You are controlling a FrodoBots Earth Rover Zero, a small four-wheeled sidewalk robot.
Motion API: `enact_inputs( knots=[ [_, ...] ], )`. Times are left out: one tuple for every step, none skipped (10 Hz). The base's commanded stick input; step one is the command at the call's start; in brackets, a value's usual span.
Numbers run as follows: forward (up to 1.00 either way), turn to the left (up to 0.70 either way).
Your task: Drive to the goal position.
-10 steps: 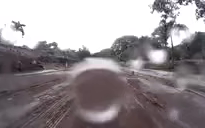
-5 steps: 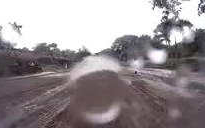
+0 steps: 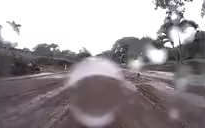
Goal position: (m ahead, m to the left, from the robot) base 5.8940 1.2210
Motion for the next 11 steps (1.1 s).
enact_inputs(
  knots=[
    [0.85, 0.00],
    [0.85, 0.00],
    [0.85, 0.00],
    [0.85, 0.00],
    [0.85, 0.00],
    [0.85, 0.00],
    [0.85, 0.00],
    [0.85, 0.00],
    [0.85, 0.00],
    [0.85, 0.00],
    [0.85, 0.00]
  ],
)
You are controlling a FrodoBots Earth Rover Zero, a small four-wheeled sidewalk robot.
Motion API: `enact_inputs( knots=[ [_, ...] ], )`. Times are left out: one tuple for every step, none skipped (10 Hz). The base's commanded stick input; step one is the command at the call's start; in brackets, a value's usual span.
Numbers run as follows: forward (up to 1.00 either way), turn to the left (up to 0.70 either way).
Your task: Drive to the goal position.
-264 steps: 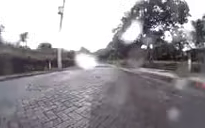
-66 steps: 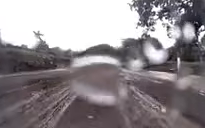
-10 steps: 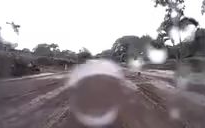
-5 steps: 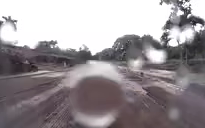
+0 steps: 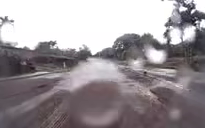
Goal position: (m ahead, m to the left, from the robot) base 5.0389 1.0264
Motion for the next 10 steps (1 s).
enact_inputs(
  knots=[
    [0.85, 0.00],
    [0.85, 0.00],
    [0.85, 0.00],
    [0.85, 0.00],
    [0.85, 0.00],
    [0.85, 0.00],
    [0.85, 0.00],
    [0.85, 0.00],
    [0.85, 0.00],
    [0.85, 0.00]
  ],
)
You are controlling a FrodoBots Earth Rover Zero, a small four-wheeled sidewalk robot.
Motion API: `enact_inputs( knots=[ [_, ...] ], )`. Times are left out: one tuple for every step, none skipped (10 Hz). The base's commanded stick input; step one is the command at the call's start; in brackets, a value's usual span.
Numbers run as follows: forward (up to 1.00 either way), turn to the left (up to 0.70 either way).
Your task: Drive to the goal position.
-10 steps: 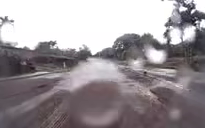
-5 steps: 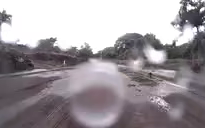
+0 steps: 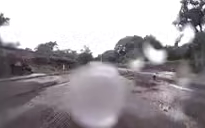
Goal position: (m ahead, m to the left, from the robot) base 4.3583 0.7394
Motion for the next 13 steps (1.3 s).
enact_inputs(
  knots=[
    [0.85, 0.00],
    [0.85, 0.00],
    [0.85, 0.00],
    [0.85, 0.00],
    [0.85, 0.00],
    [0.85, 0.00],
    [0.85, 0.00],
    [0.85, 0.00],
    [0.85, 0.00],
    [0.85, 0.00],
    [0.85, 0.00],
    [0.85, 0.00],
    [0.85, 0.00]
  ],
)
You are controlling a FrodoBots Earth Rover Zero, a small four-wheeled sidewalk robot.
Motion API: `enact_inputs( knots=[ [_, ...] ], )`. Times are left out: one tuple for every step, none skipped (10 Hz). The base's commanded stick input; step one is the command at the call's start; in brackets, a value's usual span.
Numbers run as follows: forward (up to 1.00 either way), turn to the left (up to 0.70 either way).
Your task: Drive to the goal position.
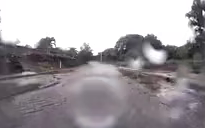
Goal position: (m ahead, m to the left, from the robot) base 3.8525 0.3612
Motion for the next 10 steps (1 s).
enact_inputs(
  knots=[
    [0.85, 0.00],
    [0.85, 0.00],
    [0.85, 0.00],
    [0.85, 0.00],
    [0.85, 0.00],
    [0.85, 0.00],
    [0.85, 0.00],
    [0.85, 0.00],
    [0.85, 0.00],
    [0.85, 0.00]
  ],
)
